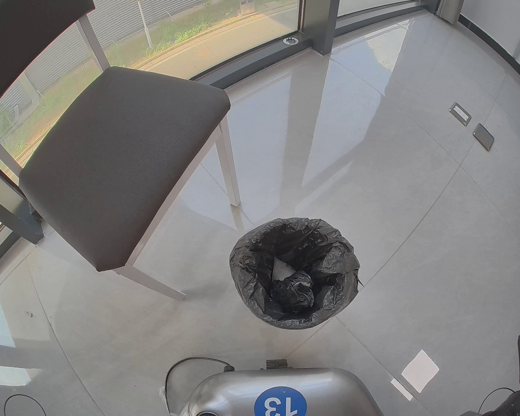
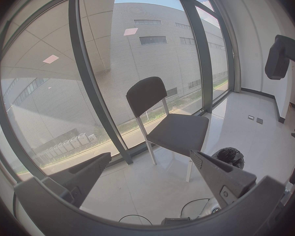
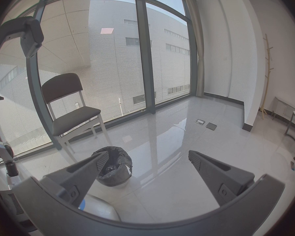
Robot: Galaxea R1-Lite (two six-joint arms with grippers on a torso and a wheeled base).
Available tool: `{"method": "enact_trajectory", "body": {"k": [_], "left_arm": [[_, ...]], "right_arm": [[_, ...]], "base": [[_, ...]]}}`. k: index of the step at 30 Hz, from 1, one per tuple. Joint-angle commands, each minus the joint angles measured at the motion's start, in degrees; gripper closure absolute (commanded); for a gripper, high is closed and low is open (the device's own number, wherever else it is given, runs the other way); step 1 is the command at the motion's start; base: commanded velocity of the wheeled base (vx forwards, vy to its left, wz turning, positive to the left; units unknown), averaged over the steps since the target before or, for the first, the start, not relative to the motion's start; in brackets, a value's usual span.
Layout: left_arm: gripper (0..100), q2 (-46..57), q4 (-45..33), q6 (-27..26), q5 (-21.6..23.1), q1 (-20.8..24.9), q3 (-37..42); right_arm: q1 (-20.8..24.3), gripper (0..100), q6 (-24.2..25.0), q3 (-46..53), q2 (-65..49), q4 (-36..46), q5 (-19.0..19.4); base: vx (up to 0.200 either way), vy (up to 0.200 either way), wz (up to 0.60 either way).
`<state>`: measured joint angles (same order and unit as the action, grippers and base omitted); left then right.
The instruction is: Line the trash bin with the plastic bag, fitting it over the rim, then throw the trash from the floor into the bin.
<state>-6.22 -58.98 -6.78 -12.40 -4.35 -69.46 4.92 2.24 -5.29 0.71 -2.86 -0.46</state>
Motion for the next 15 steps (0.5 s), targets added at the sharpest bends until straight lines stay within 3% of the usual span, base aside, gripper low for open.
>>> {"method": "enact_trajectory", "body": {"k": [1,4,10,11,15], "left_arm": [[0,0.86,4.31,0.54,1.32,0.05,6.18],[0,0.94,8.27,1.15,1.68,0.05,10.05],[0,0.86,26.11,1.15,5.63,-0.04,26.84],[0,0.86,26.11,1.15,5.63,-0.04,26.84],[0,0.94,38.32,1.15,8.35,-0.04,40.11]], "right_arm": [[0.0,0,0.22,5.2,-0.71,-1.0,-2.35],[0.0,0,0.48,5.2,-0.71,-0.83,-1.82],[0.0,0,7.51,5.2,-0.71,-1.09,-2.0],[0.0,0,7.51,5.2,-0.71,-1.09,-2.0],[0.0,0,10.59,5.2,-0.71,-1.0,-2.88]], "base": [[0.0,0.0,0.0],[0.0,0.0,0.0],[0.0,0.0,0.0],[0.0,0.0,0.0],[0.0,0.0,0.0]]}}
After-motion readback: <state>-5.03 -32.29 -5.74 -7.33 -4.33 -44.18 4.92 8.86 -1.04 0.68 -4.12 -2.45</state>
